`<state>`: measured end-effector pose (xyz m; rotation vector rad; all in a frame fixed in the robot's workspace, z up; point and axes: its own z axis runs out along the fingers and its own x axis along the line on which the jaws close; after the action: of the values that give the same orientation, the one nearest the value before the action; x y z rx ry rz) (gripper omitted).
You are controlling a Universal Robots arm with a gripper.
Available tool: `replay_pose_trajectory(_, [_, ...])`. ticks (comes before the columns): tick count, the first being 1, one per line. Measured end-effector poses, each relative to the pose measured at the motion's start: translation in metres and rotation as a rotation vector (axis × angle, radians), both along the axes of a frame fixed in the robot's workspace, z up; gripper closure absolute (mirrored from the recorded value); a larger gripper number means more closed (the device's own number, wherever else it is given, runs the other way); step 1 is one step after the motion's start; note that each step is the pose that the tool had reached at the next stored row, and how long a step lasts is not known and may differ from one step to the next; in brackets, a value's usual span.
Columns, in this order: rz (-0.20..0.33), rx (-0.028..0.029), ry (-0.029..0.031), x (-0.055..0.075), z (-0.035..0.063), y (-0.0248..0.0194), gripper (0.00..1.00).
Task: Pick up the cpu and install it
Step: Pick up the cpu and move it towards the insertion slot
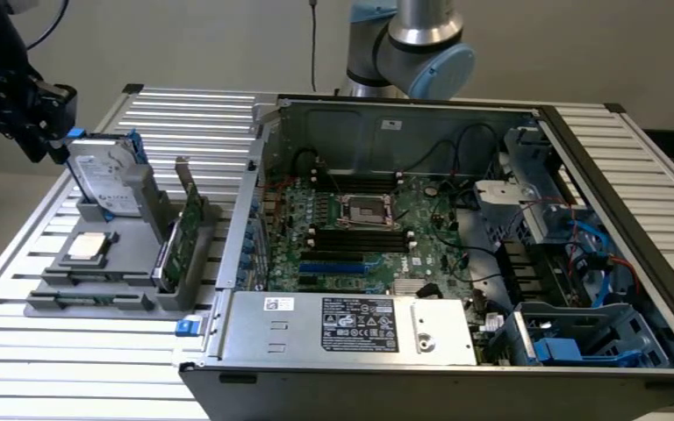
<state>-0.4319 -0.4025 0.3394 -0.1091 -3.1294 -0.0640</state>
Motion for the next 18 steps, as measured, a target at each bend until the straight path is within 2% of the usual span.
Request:
replay_pose_trajectory(2, [0.002,-0.0001,0.0000,0.000,-0.0037,-0.0004,0.62])
replay_pose_trajectory(3, [0.002,0.0000,0.0001,-0.001,-0.0055,-0.0006,0.56])
replay_pose_trajectory(6, [0.005,0.0000,0.0001,-0.001,-0.0109,-0.0014,0.50])
replay_pose_trajectory(7, [0.007,0.0001,-0.0001,-0.001,-0.0129,-0.0017,0.44])
replay_pose_trajectory(18, [0.037,-0.0001,0.0001,-0.002,-0.0328,-0.0075,0.44])
